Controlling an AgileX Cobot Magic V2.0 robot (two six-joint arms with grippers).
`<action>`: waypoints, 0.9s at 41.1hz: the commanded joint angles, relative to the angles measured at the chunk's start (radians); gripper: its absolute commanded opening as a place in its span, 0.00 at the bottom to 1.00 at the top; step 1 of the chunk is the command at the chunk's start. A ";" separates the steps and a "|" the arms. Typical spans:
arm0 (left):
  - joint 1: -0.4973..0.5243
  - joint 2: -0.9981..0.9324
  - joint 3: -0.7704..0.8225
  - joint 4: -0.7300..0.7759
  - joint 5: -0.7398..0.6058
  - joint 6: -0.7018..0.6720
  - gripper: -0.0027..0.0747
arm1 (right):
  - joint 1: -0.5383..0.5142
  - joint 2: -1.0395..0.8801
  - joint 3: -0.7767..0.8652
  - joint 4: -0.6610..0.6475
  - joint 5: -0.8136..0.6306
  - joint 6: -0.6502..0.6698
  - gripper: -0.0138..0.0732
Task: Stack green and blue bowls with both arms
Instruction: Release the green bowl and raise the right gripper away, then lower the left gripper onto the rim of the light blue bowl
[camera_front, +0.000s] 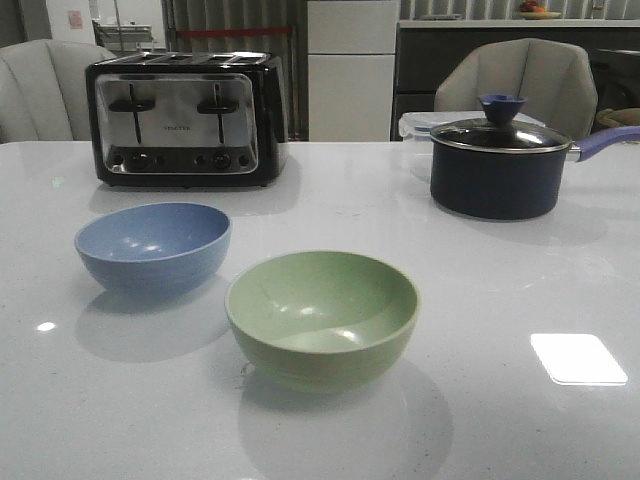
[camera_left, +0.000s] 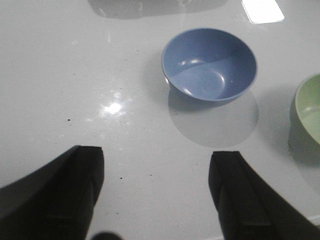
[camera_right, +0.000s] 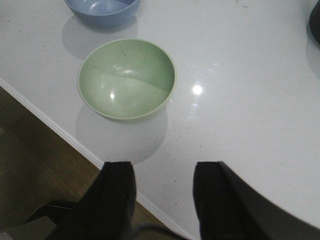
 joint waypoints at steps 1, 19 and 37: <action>-0.038 0.051 -0.052 -0.013 -0.065 -0.005 0.69 | 0.003 -0.013 -0.017 -0.002 -0.058 -0.016 0.62; -0.053 0.481 -0.277 -0.016 -0.113 -0.015 0.84 | 0.003 -0.013 -0.017 -0.002 -0.059 -0.016 0.62; -0.053 0.899 -0.515 0.010 -0.179 -0.015 0.84 | 0.003 -0.013 -0.017 -0.002 -0.058 -0.016 0.62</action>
